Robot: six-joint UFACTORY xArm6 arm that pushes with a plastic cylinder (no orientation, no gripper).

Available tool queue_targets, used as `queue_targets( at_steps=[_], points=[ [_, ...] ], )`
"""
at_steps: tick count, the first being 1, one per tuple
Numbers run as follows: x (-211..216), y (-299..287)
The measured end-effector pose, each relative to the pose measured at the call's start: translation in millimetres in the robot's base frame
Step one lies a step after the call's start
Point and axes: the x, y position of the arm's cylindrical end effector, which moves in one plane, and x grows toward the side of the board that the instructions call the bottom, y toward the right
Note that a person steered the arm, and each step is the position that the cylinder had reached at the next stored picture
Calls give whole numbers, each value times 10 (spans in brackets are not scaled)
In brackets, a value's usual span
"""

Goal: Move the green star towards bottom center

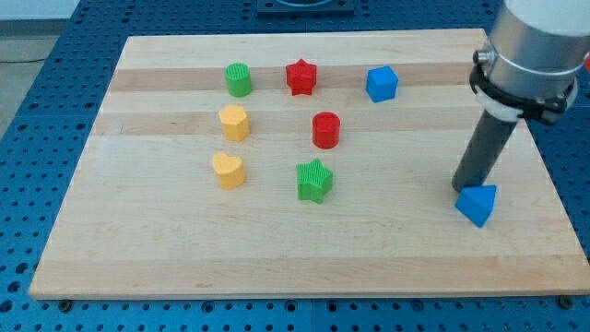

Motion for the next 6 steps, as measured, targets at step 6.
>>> queue_targets(
  at_steps=[6],
  points=[
    [434,-2127]
  ],
)
